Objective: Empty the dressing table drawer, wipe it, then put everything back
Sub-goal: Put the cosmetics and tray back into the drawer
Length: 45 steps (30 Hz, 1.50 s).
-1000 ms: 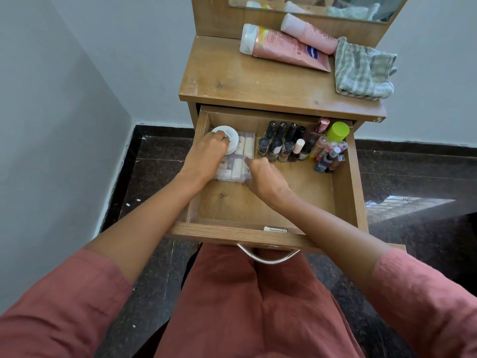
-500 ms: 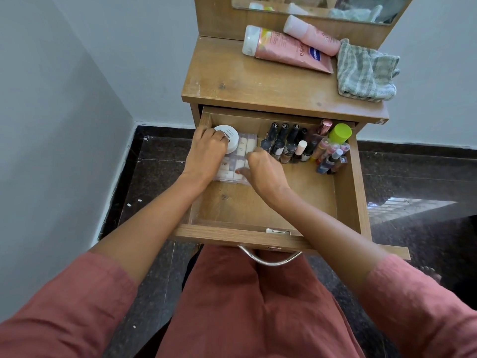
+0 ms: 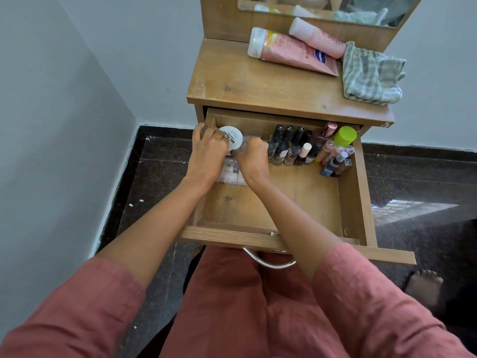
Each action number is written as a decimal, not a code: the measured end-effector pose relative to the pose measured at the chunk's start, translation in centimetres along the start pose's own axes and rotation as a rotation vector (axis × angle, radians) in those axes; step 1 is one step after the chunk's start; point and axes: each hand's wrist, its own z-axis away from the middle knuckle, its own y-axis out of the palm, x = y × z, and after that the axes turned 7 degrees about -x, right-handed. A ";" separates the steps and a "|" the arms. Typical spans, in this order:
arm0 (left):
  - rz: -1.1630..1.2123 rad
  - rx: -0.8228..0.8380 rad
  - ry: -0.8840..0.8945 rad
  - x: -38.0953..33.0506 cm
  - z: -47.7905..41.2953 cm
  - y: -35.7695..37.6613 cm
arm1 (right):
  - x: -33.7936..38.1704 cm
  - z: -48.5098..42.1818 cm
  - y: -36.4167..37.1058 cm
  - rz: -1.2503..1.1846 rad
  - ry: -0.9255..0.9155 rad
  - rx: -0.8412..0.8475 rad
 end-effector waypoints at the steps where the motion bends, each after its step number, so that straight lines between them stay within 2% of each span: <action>1: 0.001 0.000 0.001 0.0 0.0 0.0 | 0.1 0.1 -0.1 0.000 -0.005 0.001; 7: 0.055 -0.053 0.013 0.0 0.1 0.0 | 0.5 0.7 -1.0 0.030 -0.037 0.044; 10: 0.053 -0.167 0.078 -0.3 -0.1 -1.1 | 1.0 1.2 -2.6 0.015 -0.058 0.031; 15: 0.390 -0.328 0.144 -1.2 -2.2 -5.2 | 3.6 0.2 -7.6 -0.096 -0.196 0.036; 19: 0.623 -0.375 -0.049 -1.8 -5.4 -7.6 | 5.0 -3.4 -11.9 -0.056 -0.350 -0.052; 22: 0.696 -0.350 -0.131 -1.3 -8.9 -8.6 | 5.4 -7.7 -14.8 0.024 -0.403 -0.193; 26: 0.766 -0.283 -0.119 -0.7 -13.0 -8.2 | 5.0 -13.0 -17.2 0.088 -0.330 -0.289; 29: 0.846 -0.203 -0.183 -0.6 -15.4 -7.2 | 4.9 -15.3 -17.8 0.171 -0.297 -0.203; 34: 0.890 -0.053 -0.176 -0.2 -17.5 -5.5 | 4.6 -17.4 -17.6 0.254 -0.366 -0.047; 38: 0.904 -0.025 -0.174 0.1 -18.2 -4.8 | 4.2 -18.1 -17.4 0.302 -0.412 -0.065; 42: 0.915 -0.033 -0.156 0.3 -18.6 -4.9 | 3.9 -18.0 -16.9 0.493 -0.523 -0.099; 45: 0.943 -0.006 -0.149 0.3 -18.8 -5.0 | 3.8 -17.8 -16.6 0.514 -0.527 -0.090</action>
